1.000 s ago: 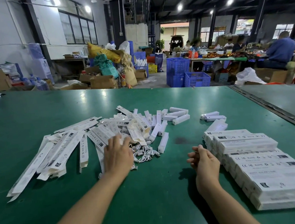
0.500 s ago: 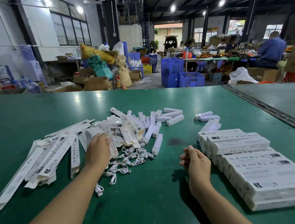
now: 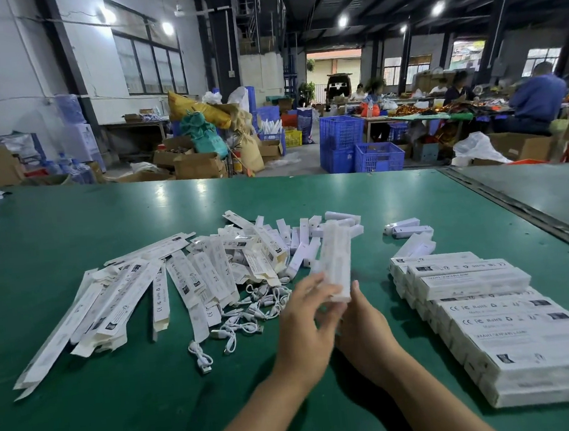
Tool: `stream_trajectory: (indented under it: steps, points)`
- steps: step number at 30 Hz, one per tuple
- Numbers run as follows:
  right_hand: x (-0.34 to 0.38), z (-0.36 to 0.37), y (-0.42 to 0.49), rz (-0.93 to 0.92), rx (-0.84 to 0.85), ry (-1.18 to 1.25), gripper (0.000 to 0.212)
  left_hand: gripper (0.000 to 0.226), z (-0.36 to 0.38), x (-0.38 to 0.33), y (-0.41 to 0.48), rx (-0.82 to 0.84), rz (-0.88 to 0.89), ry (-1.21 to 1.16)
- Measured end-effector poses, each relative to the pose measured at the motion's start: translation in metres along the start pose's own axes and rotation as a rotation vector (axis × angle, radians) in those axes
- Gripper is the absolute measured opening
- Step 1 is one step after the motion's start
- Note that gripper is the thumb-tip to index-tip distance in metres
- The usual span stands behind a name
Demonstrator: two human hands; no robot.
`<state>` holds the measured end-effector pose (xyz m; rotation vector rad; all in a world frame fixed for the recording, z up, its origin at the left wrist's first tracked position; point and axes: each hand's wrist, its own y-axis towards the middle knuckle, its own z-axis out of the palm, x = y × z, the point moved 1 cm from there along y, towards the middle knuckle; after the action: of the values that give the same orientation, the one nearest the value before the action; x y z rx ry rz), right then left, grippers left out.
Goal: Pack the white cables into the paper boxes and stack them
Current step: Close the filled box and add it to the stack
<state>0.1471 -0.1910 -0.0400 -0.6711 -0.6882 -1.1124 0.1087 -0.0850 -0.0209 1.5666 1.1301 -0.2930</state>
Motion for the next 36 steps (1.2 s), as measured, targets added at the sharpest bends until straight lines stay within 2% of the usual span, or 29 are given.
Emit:
stream_trajectory:
  steps: [2, 4, 6, 8, 10, 13, 16, 19, 21, 23, 26, 28, 32, 36]
  points:
    - [0.001, 0.003, -0.005, 0.076, 0.031, 0.150, 0.058, 0.019, 0.004, 0.001, -0.007, 0.027, 0.014, 0.004]
    - [0.002, 0.004, -0.006, 0.101, 0.036, 0.153, 0.059, 0.024, 0.004, 0.005, -0.012, 0.058, 0.014, -0.002]
    - [0.003, 0.002, -0.007, 0.061, 0.022, 0.057, 0.058, 0.032, 0.003, 0.007, -0.016, 0.107, 0.013, 0.044]
    - [0.004, 0.003, -0.008, -0.044, 0.014, -0.126, 0.054, 0.042, 0.001, 0.009, -0.020, 0.125, 0.049, 0.190]
    - [0.004, 0.004, -0.009, -0.173, 0.037, -0.275, 0.051, 0.047, -0.003, 0.011, -0.023, 0.129, 0.034, 0.229]
    - [0.002, 0.005, -0.011, -0.285, 0.067, -0.389, 0.044, 0.039, -0.013, 0.010, -0.020, 0.084, -0.113, -0.001]
    - [0.000, 0.009, -0.014, -0.309, 0.126, -0.482, 0.027, 0.041, -0.024, 0.012, -0.013, -0.129, -0.320, -0.333]
    - [-0.004, 0.014, -0.019, -0.284, 0.182, -0.592, 0.025, 0.062, -0.039, 0.020, -0.001, -0.232, -0.493, -0.719]
    - [-0.007, 0.016, -0.022, -0.243, 0.236, -0.663, 0.026, 0.085, -0.052, 0.029, 0.005, -0.222, -0.568, -0.981]
    - [-0.011, 0.017, -0.023, -0.178, 0.285, -0.693, 0.025, 0.093, -0.060, 0.035, 0.007, -0.174, -0.619, -1.115]
    - [-0.014, 0.018, -0.022, -0.129, 0.328, -0.731, 0.027, 0.065, -0.064, 0.041, 0.005, -0.179, -0.643, -1.179]
    - [-0.014, 0.019, -0.022, -0.105, 0.341, -0.741, 0.025, 0.060, -0.062, 0.041, 0.004, -0.179, -0.621, -1.183]
    - [-0.014, 0.019, -0.024, -0.069, 0.362, -0.734, 0.006, 0.040, -0.059, 0.040, 0.004, -0.205, -0.613, -1.126]
    - [-0.017, 0.021, -0.023, -0.067, 0.368, -0.767, 0.007, 0.032, -0.059, 0.039, 0.004, -0.211, -0.642, -1.125]
